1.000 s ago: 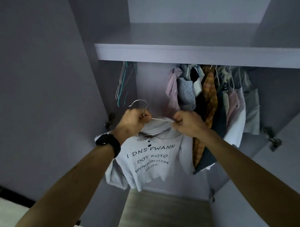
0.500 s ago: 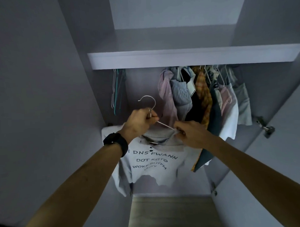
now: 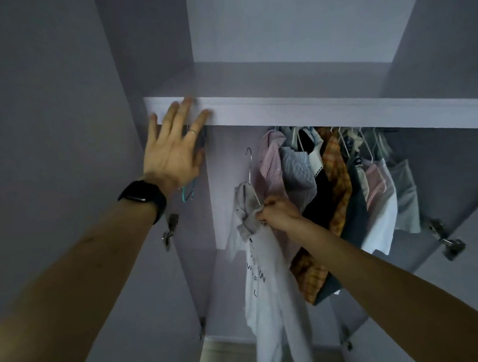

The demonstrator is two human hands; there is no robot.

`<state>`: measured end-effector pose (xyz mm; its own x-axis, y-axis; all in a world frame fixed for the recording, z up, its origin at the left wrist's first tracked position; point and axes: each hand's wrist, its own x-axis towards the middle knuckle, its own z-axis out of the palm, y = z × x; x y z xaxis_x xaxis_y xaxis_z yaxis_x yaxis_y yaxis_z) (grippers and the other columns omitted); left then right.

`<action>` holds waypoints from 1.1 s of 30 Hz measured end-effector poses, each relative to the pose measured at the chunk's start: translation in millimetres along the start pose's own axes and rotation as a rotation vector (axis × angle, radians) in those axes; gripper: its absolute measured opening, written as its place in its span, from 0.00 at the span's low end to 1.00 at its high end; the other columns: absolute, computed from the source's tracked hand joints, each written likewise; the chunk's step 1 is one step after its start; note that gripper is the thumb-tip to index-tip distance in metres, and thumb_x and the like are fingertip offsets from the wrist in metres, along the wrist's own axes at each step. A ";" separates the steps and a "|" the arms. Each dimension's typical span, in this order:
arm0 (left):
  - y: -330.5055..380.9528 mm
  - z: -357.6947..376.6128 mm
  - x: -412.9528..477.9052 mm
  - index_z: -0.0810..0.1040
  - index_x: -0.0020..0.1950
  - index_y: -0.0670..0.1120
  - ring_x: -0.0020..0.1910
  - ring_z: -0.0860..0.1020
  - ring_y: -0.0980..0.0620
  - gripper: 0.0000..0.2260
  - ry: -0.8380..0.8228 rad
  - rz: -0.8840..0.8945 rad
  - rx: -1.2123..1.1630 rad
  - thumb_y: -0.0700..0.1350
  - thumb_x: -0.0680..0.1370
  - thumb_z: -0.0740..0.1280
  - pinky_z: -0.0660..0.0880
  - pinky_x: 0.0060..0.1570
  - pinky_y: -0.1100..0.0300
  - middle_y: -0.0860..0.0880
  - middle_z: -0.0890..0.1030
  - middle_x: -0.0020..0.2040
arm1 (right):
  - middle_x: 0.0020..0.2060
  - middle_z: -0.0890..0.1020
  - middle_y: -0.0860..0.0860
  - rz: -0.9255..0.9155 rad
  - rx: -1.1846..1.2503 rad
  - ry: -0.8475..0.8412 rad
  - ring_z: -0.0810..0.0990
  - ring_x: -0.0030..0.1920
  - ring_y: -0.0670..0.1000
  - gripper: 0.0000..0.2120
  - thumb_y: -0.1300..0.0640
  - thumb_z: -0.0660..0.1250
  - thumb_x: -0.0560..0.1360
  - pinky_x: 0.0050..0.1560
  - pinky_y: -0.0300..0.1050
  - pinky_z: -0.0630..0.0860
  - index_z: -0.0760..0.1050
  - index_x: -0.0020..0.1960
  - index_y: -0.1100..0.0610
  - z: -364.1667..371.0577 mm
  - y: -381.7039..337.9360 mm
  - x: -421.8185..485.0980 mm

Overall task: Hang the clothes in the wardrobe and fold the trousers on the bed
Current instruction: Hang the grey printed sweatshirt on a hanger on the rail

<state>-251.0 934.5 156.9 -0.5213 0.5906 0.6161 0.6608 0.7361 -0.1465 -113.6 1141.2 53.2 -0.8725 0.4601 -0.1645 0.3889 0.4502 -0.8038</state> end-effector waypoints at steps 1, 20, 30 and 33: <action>-6.2 4.1 8.1 0.50 0.83 0.53 0.80 0.51 0.40 0.37 0.015 -0.014 0.037 0.53 0.78 0.65 0.48 0.75 0.33 0.43 0.49 0.83 | 0.37 0.82 0.49 0.012 0.049 0.007 0.80 0.39 0.49 0.04 0.58 0.72 0.72 0.35 0.38 0.75 0.78 0.41 0.54 3.2 -2.2 13.0; -37.9 91.0 -4.0 0.33 0.81 0.54 0.81 0.43 0.41 0.29 0.147 0.023 0.359 0.61 0.83 0.39 0.47 0.77 0.40 0.44 0.36 0.82 | 0.28 0.75 0.53 -0.151 0.451 0.282 0.71 0.27 0.50 0.09 0.66 0.69 0.75 0.30 0.44 0.67 0.75 0.37 0.57 35.1 -19.1 186.2; -49.4 90.2 -0.7 0.31 0.80 0.54 0.81 0.40 0.41 0.29 0.193 -0.003 0.344 0.61 0.83 0.39 0.47 0.77 0.40 0.44 0.33 0.81 | 0.40 0.83 0.58 -0.147 0.242 0.335 0.82 0.42 0.60 0.06 0.58 0.66 0.76 0.44 0.53 0.81 0.77 0.49 0.60 36.1 -23.0 232.6; -50.5 90.6 -2.8 0.30 0.80 0.53 0.81 0.41 0.41 0.29 0.183 -0.011 0.345 0.61 0.83 0.38 0.48 0.77 0.40 0.44 0.33 0.81 | 0.57 0.81 0.59 -0.160 0.116 0.379 0.80 0.54 0.60 0.16 0.54 0.61 0.81 0.60 0.53 0.77 0.71 0.68 0.58 46.1 -12.3 227.4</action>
<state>-331.9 925.6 92.4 -0.4021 0.5361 0.7422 0.4193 0.8285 -0.3713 -330.4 1205.0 -0.6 -0.7404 0.6499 0.1716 0.2028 0.4593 -0.8649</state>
